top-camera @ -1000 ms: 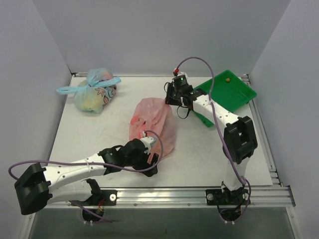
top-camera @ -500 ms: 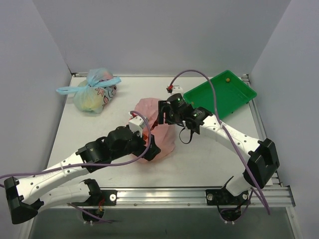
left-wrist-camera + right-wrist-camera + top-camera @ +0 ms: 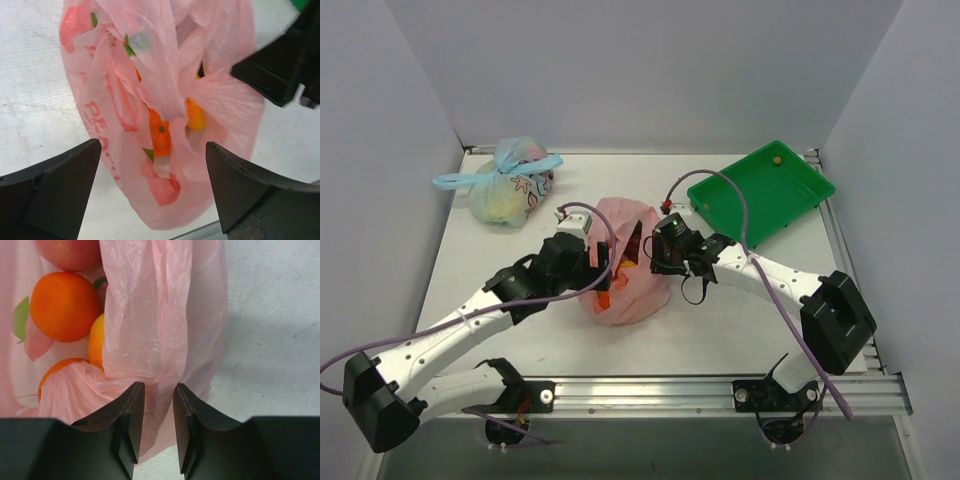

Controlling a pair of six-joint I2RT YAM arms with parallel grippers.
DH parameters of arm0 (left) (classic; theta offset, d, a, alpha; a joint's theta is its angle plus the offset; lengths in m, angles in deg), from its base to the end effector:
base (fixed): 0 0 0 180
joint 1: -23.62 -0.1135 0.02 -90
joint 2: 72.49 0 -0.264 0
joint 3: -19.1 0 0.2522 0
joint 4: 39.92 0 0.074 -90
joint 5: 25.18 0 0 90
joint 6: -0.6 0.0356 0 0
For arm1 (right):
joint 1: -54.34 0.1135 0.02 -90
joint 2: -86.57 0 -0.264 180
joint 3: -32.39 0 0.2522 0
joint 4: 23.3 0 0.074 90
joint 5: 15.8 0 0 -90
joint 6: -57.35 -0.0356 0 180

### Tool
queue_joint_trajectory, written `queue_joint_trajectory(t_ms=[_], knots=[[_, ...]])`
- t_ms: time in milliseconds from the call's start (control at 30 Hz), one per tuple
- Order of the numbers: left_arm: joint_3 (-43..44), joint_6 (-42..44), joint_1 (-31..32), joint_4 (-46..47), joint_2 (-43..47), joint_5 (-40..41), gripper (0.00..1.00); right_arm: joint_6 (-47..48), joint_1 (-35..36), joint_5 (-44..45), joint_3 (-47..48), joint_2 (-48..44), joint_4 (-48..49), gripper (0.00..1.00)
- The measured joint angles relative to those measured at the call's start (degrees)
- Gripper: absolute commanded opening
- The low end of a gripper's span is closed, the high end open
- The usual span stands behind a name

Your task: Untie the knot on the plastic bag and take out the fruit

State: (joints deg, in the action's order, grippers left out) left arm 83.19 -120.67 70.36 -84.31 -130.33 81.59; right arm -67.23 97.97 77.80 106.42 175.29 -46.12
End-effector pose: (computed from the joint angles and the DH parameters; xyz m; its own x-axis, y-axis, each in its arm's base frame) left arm 0.1550 -0.1497 0.2977 -0.6430 -0.0420 -0.7647 0.2434 0.9356 -0.2559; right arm 0.2512 0.2364 0.2468 -0.7332 0.0836 -0.6748 -0.2872 0.8615 0.4187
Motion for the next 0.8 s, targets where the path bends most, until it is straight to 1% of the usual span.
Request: queue_joint_trajectory(t_ms=[67, 100, 200, 267, 400, 500, 633, 700, 733, 767, 800], knots=[[0.33, 0.24, -1.86, 0.39, -2.69, -0.22, 0.97, -0.26, 0.11, -0.28, -1.38, -0.02, 1.11, 0.19], [0.72, 0.44, -2.25, 0.55, -4.22, -0.48, 0.97, -0.48, 0.24, -0.42, -2.03, -0.02, 1.68, 0.12], [3.08, 1.14, -2.38, 1.49, -9.14, -1.73, 0.97, -0.81, 0.63, -0.81, -4.09, -0.17, 3.1, 0.03], [5.22, 1.97, -2.45, 2.29, -12.33, -2.1, 0.97, -0.81, 0.72, -0.96, -5.22, -0.35, 3.82, 0.0], [8.74, 3.04, -3.52, 4.31, -17.64, -0.55, 0.97, -0.76, 0.72, -1.03, -7.45, -1.55, 5.44, 0.0], [9.86, 3.41, -5.49, 4.68, -19.8, 1.7, 0.94, -0.35, 0.72, -0.81, -9.7, -3.74, 6.23, 0.0], [10.54, 3.8, -9.53, 4.7, -21.84, 3.39, 0.86, 0.48, 0.7, 0.22, -13.29, -6.99, 7.15, 0.0], [11.41, 4.59, -11.06, 4.7, -23.15, 3.87, 0.78, 0.98, 0.66, 0.63, -15.19, -8.13, 7.82, 0.0], [12.0, 5.11, -11.45, 4.68, -23.87, 3.91, 0.73, 1.22, 0.59, 0.72, -16.15, -8.55, 8.22, 0.0], [12.66, 5.81, -11.63, 4.72, -24.63, 3.91, 0.59, 1.51, 0.52, 0.79, -17.2, -8.87, 8.66, 0.0], [13.33, 6.29, -11.65, 4.74, -25.46, 3.89, 0.51, 1.7, 0.33, 0.92, -18.14, -9.09, 8.81, 0.0]])
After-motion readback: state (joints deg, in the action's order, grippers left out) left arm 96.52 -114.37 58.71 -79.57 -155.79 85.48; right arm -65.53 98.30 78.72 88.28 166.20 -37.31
